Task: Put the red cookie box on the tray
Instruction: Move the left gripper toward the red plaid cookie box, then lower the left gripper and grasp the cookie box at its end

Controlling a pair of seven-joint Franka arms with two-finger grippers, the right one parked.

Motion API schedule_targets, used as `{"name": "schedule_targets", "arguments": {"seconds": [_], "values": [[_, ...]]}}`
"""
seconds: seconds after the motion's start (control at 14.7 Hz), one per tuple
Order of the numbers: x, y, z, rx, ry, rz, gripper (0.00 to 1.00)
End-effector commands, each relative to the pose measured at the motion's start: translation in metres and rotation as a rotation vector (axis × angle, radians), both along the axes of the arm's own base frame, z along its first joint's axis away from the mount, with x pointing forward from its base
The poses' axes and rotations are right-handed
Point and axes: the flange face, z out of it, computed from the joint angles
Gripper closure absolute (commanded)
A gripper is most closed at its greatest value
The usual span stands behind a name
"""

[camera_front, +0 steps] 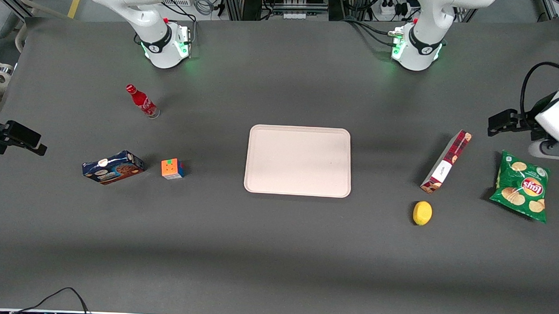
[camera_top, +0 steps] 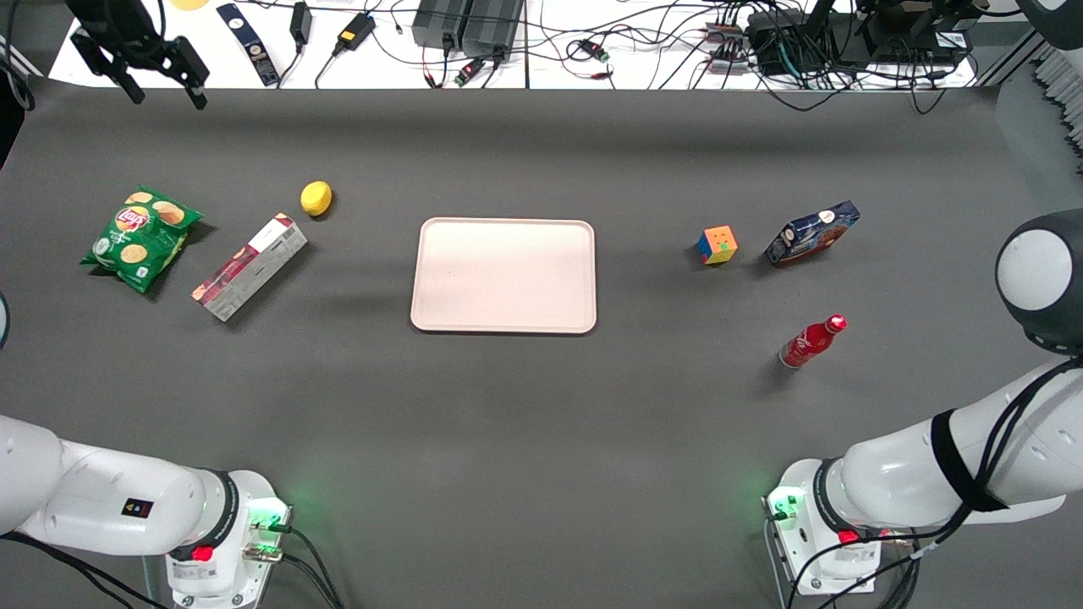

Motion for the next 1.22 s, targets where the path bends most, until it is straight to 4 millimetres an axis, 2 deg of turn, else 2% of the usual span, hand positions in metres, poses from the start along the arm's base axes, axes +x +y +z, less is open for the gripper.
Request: {"name": "schedule_targets", "arguments": {"seconds": [0.0, 0.14, 0.27, 0.41, 0.75, 1.16], "values": [[-0.008, 0.025, -0.053, -0.002, 0.007, -0.068, 0.00], [-0.015, 0.033, -0.090, -0.011, -0.014, -0.107, 0.00], [-0.023, 0.049, -0.129, -0.016, -0.038, -0.126, 0.00], [-0.036, 0.048, -0.175, -0.020, -0.052, -0.169, 0.00], [-0.074, 0.046, -0.264, -0.019, -0.122, -0.295, 0.00], [-0.073, 0.052, -0.309, -0.007, -0.125, -0.337, 0.00]]}}
